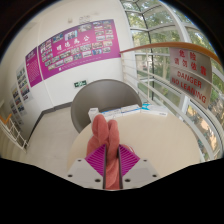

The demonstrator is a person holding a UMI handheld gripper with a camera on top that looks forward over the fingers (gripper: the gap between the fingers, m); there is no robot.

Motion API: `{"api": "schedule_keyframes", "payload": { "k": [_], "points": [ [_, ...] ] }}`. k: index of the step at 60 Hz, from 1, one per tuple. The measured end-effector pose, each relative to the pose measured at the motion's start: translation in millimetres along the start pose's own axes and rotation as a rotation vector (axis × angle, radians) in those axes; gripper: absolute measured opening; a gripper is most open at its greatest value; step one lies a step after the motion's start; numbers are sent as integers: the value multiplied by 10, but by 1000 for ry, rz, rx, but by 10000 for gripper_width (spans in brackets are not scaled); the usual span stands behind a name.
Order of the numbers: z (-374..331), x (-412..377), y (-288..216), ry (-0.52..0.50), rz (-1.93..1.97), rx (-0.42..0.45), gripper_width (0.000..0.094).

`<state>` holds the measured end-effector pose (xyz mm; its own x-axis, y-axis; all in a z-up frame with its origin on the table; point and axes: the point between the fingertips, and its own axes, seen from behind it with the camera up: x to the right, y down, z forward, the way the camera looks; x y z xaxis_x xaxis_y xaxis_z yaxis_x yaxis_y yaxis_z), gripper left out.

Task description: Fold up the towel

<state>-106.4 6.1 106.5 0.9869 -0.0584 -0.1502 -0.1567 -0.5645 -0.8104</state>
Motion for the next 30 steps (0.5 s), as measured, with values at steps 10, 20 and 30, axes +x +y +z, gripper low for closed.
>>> {"api": "schedule_keyframes", "payload": {
  "k": [10, 20, 30],
  "points": [
    [68, 990, 342, 141, -14, -91, 855],
    [-376, 1083, 221, 175, -52, -57, 854],
    [-974, 781, 180, 182, -82, -29, 856]
  ]
}}
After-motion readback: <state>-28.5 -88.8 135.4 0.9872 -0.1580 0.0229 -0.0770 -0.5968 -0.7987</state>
